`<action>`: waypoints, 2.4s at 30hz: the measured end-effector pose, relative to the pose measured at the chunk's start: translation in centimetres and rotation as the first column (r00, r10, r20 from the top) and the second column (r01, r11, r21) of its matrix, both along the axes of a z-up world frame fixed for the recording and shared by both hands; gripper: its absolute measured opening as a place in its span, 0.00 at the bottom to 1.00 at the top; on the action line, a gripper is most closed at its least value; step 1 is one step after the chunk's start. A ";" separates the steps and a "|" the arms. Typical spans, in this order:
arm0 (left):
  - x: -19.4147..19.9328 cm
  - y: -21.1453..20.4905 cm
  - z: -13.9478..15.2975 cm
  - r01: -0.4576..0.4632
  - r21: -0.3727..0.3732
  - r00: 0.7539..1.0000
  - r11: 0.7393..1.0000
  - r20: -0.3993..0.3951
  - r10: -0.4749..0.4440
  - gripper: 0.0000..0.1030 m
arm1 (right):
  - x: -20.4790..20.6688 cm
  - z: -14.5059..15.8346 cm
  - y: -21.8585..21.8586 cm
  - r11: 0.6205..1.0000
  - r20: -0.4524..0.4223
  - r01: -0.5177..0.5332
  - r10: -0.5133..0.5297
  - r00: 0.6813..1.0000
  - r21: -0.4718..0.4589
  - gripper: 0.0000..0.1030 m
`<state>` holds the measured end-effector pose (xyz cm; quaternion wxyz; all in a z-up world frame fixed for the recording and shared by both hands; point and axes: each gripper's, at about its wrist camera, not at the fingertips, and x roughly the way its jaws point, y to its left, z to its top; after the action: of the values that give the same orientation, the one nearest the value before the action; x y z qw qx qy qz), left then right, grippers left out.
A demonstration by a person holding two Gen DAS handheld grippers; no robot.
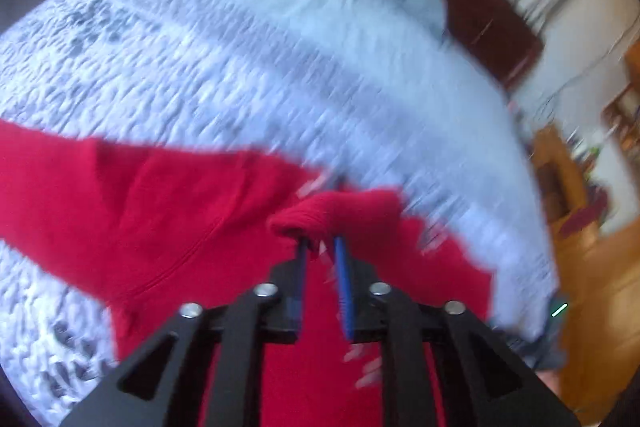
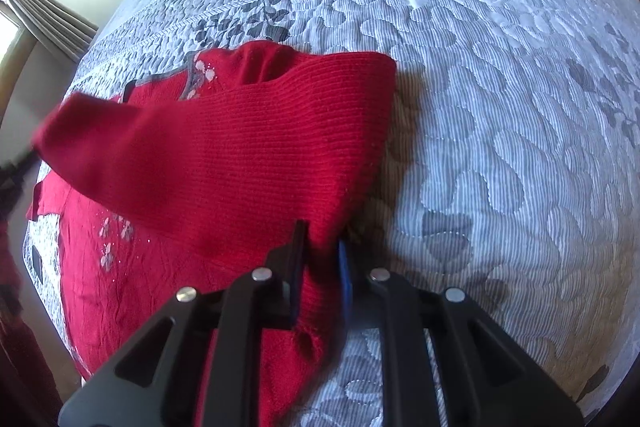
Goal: Fold small clothes
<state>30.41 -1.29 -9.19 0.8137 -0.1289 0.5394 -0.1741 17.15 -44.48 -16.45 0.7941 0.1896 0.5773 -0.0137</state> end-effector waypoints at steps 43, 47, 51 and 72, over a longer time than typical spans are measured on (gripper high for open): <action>-0.5 4.8 -5.3 -0.086 -0.077 0.996 0.993 -0.041 0.083 0.34 | 1.1 0.2 0.4 0.999 -0.027 -0.035 0.034 0.999 -0.041 0.22; 1.7 3.2 -3.9 -0.023 -0.075 0.999 0.997 -0.031 0.020 0.49 | 1.1 1.4 0.3 0.998 -0.025 -0.052 0.052 0.998 -0.018 0.36; 4.8 2.6 -5.4 -0.042 -0.076 0.991 0.996 -0.131 0.032 0.50 | 1.1 1.8 0.9 0.997 -0.061 -0.072 0.071 0.996 -0.021 0.37; 6.8 3.1 -6.0 -0.050 0.063 0.999 0.997 0.024 0.049 0.14 | 0.7 0.8 1.0 0.998 -0.077 -0.056 0.053 0.996 -0.035 0.39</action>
<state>37.19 1.83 -15.24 0.8275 -0.1142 0.5321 -0.1380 17.85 -43.46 -15.67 0.7751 0.1581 0.6116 -0.0099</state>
